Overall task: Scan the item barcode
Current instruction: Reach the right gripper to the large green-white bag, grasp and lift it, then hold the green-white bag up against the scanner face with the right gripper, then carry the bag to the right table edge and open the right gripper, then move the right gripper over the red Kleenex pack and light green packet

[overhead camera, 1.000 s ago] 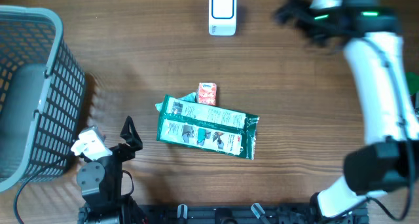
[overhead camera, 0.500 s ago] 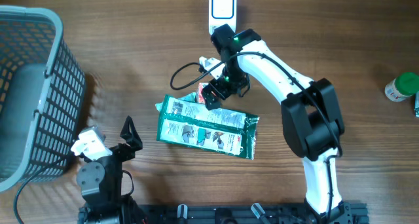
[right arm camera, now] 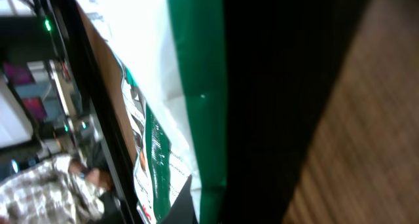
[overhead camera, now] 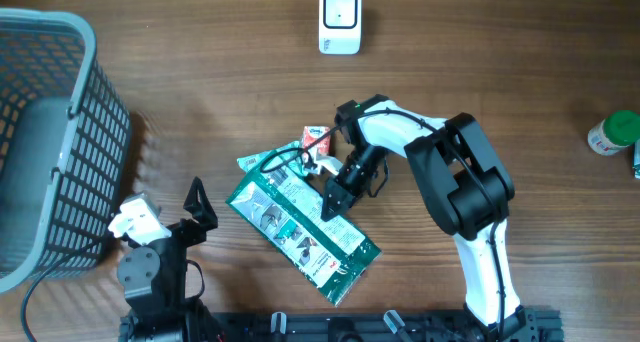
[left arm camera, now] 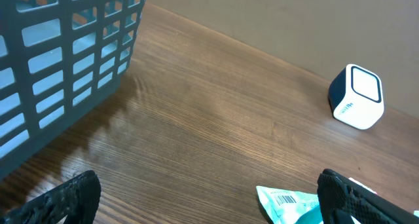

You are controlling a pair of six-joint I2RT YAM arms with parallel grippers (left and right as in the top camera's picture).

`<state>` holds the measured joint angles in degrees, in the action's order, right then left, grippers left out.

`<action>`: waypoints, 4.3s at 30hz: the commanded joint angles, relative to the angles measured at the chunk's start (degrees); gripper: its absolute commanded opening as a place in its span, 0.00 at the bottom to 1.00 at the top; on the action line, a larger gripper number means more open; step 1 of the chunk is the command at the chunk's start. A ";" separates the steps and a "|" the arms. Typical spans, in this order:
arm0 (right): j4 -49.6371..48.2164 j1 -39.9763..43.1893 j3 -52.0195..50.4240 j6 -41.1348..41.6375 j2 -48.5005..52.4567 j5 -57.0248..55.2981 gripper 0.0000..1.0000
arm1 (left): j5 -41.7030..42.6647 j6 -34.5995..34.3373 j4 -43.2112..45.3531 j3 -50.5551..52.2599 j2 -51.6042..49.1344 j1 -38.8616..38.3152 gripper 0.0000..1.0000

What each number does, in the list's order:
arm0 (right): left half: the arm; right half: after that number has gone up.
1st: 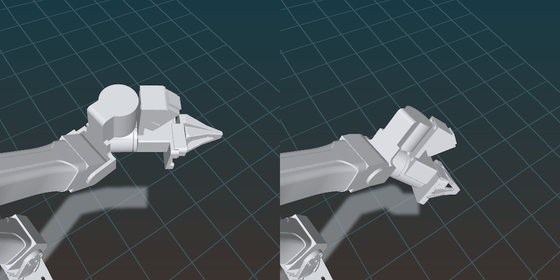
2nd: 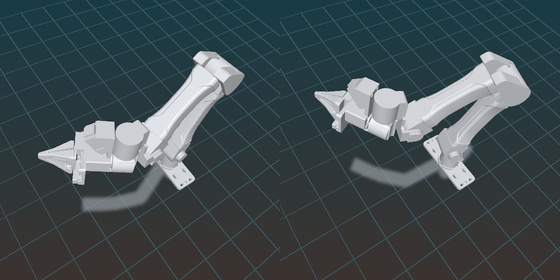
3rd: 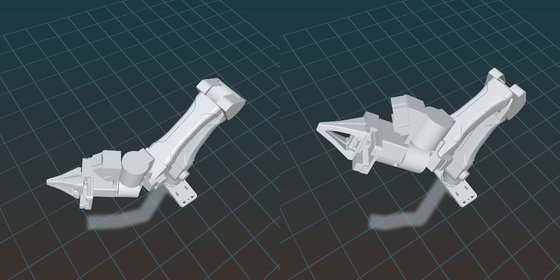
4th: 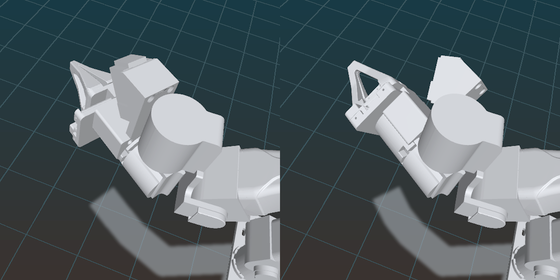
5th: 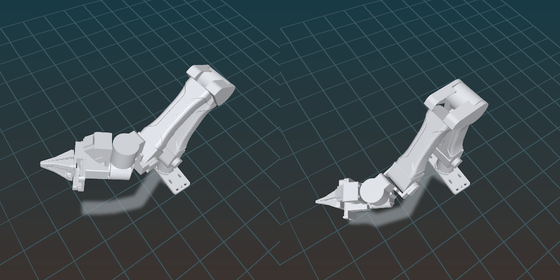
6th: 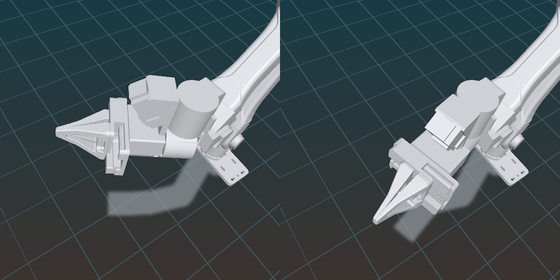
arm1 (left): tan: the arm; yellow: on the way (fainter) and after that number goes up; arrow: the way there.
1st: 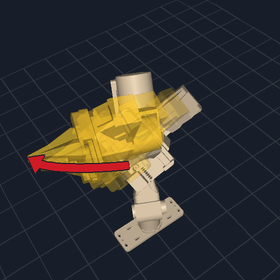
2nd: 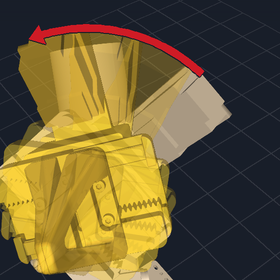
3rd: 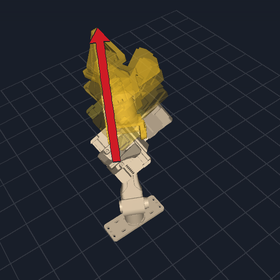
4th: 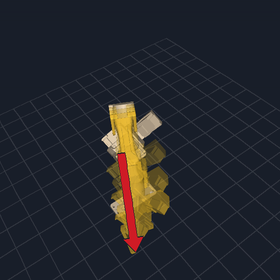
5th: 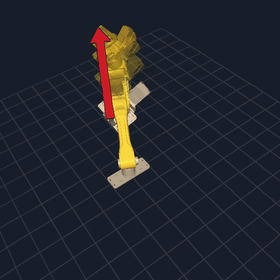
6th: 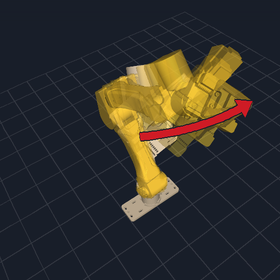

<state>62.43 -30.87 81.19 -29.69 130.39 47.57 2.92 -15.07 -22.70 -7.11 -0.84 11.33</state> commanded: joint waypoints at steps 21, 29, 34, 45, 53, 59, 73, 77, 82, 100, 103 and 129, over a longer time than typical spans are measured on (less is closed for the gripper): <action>-12.81 0.13 4.02 35.30 -37.66 -69.44 0.04 | 0.26 1.16 0.22 0.35 0.35 0.15 1.00; -34.62 0.94 3.43 37.42 -28.35 -96.41 0.04 | 0.28 1.16 0.22 0.35 0.35 0.15 1.00; -53.55 0.94 3.43 21.66 -16.74 -106.99 0.04 | 0.26 1.16 0.24 0.35 0.35 0.15 1.00; -83.84 1.25 3.45 -8.00 -4.70 -109.35 0.04 | 0.26 1.18 0.22 0.35 0.35 0.15 1.00; -93.72 1.27 7.54 -20.26 4.79 -108.80 0.05 | 0.26 1.16 0.22 0.35 0.35 0.15 1.00; -93.20 1.27 12.24 -26.10 10.27 -109.74 0.04 | 0.26 1.18 0.22 0.35 0.35 0.15 1.00; -79.47 -2.49 12.22 -36.85 10.73 -116.02 0.04 | 0.26 1.16 0.24 0.35 0.35 0.15 1.00; -79.25 -2.64 12.22 -34.40 6.38 -116.78 0.04 | 0.26 1.18 0.22 0.35 0.35 0.15 1.00; -70.10 0.74 12.22 -27.17 -5.22 -115.21 0.04 | 0.26 1.18 0.22 0.35 0.35 0.15 1.00; -40.85 52.65 12.11 5.66 -16.09 -94.12 0.04 | 0.26 1.16 0.22 0.35 0.35 0.15 1.00; -37.31 58.27 12.09 7.48 -16.04 -87.52 0.04 | 0.26 1.16 0.24 0.35 0.35 0.15 1.00; -11.10 18.29 10.14 53.90 -25.66 -22.21 1.00 | 0.28 1.16 0.22 0.35 0.35 0.15 1.00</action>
<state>51.09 -5.10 93.14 20.69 98.78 21.45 2.92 -15.07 -22.70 -7.11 -0.84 11.33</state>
